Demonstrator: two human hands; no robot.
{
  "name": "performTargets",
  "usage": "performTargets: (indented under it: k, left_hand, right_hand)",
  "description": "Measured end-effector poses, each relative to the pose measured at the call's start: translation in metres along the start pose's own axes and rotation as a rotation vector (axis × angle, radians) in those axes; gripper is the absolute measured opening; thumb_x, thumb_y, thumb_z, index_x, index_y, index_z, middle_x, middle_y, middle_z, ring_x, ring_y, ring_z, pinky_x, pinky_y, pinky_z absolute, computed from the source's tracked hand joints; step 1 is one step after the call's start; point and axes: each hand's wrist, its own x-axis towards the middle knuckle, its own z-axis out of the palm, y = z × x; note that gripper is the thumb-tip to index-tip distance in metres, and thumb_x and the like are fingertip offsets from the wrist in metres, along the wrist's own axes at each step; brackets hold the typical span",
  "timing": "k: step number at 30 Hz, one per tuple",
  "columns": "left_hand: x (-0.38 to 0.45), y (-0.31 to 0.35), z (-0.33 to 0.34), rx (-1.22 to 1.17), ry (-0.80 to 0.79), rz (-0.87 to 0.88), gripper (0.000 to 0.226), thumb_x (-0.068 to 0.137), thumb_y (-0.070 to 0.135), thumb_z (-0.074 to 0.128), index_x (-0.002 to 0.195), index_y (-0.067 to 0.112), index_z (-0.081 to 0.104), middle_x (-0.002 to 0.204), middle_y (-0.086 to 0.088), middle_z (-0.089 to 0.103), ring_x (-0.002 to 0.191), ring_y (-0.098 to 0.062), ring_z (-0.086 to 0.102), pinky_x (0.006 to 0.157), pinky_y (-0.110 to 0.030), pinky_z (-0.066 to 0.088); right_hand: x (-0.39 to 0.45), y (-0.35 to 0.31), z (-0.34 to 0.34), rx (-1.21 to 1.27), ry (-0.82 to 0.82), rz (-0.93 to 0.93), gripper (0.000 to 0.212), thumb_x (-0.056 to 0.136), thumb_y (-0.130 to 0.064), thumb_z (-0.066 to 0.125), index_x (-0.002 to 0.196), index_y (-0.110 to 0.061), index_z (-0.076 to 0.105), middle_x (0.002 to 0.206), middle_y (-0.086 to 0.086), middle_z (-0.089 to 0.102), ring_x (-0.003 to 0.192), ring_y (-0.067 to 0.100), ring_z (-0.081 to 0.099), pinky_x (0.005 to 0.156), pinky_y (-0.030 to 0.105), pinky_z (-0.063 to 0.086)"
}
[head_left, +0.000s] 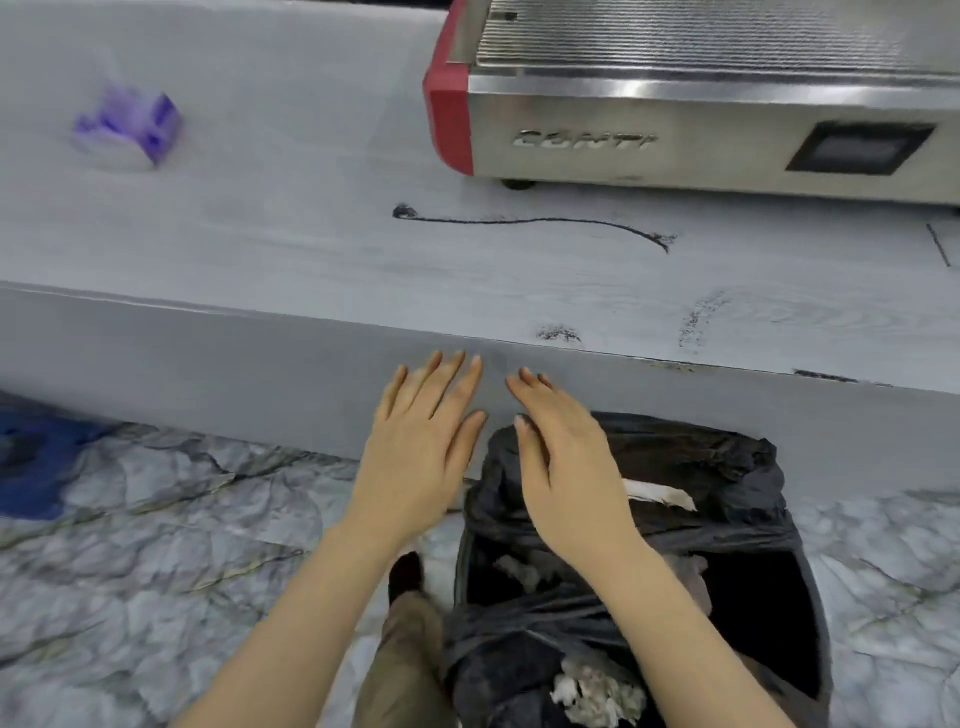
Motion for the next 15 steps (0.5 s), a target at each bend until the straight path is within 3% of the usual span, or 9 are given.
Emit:
performTargets:
  k: [7,15]
  left_hand:
    - [0.06,-0.15,-0.074,0.013,0.099,-0.016,0.051,0.104,0.038,0.031,0.146,0.016,0.046,0.15,-0.002,0.048,0.143,-0.023,0.038,0.115,-0.051,0.029]
    - [0.143,-0.309,-0.152,0.099,0.265,-0.075,0.052,0.101,0.043,0.038,0.145,0.017,0.047,0.149,-0.001,0.049,0.141,-0.023,0.04,0.114,-0.043,0.03]
  right_hand:
    - [0.127,-0.102,0.085,0.072,0.047,-0.012,0.034,0.101,-0.018,0.044,0.134,-0.02,0.052,0.142,-0.004,0.049,0.133,0.011,0.04,0.111,0.034,0.035]
    - [0.275,-0.205,0.162,0.118,0.038,-0.082,0.032,0.102,-0.021,0.041,0.13,-0.02,0.056,0.137,-0.004,0.055,0.127,0.011,0.045,0.106,0.029,0.037]
